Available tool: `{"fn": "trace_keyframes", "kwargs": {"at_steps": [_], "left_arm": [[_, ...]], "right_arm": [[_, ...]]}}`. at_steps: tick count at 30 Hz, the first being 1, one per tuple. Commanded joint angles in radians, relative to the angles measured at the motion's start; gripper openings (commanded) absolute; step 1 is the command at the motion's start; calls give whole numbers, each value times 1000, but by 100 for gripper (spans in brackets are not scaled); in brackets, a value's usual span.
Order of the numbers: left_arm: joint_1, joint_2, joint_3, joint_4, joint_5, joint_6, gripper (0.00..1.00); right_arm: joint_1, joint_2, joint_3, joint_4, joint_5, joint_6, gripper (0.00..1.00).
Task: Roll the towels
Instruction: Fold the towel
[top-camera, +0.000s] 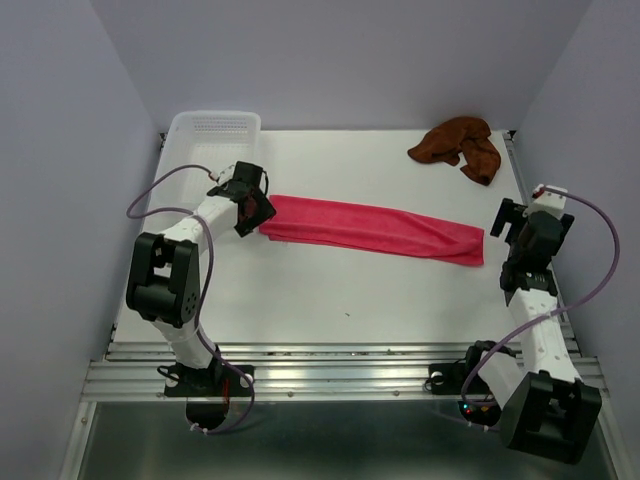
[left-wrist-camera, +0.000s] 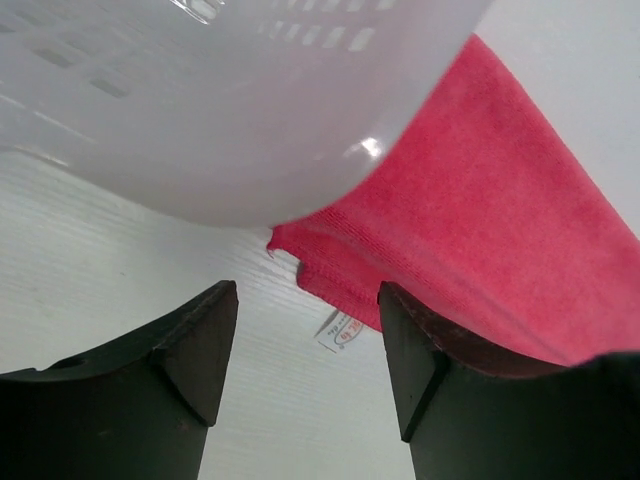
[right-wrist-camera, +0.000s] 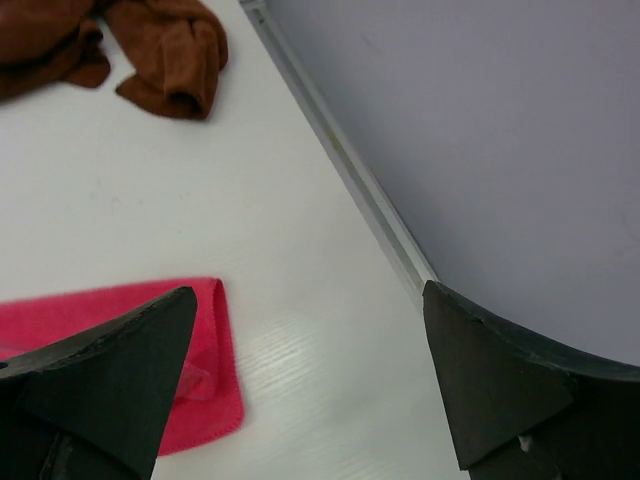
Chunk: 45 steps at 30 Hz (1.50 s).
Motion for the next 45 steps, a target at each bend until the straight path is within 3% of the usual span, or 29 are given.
{"fn": "trace_keyframes", "kwargs": {"at_steps": [1,2,5,6,8,9,11,14,20,25,31,40,45], "left_arm": [[-59,-93,34,-18,-25,3,84],[-85,-93,47,-21,-34,9,93],[-122,-79,88,-21,-56,23,98],[-139,-67,109,-3,-54,37,99],[-147,-47,137,23,-18,52,99],[-148,-36,145,48,2,63,99],[-157,-2,159,75,42,72,99],[-162,45,177,109,70,79,99],[-162,120,177,144,107,79,99],[-162,173,168,167,148,74,99],[-148,194,133,151,136,69,99],[-90,173,34,141,136,82,99],[-85,150,18,141,134,89,99]], "right_arm": [[-7,-35,54,30,119,328,100],[-7,-29,78,-34,72,369,100],[-7,32,204,-235,-20,418,100],[-7,101,294,-358,-111,470,100],[-7,181,356,-435,-309,486,100],[-7,257,377,-446,-527,512,100],[104,316,368,-403,-626,532,100],[325,440,422,-410,-414,499,100],[369,683,528,-527,-278,574,100],[369,703,493,-551,-254,601,100],[369,643,436,-628,-25,610,100],[117,580,339,-660,42,578,100],[90,557,353,-732,183,636,100]]}}
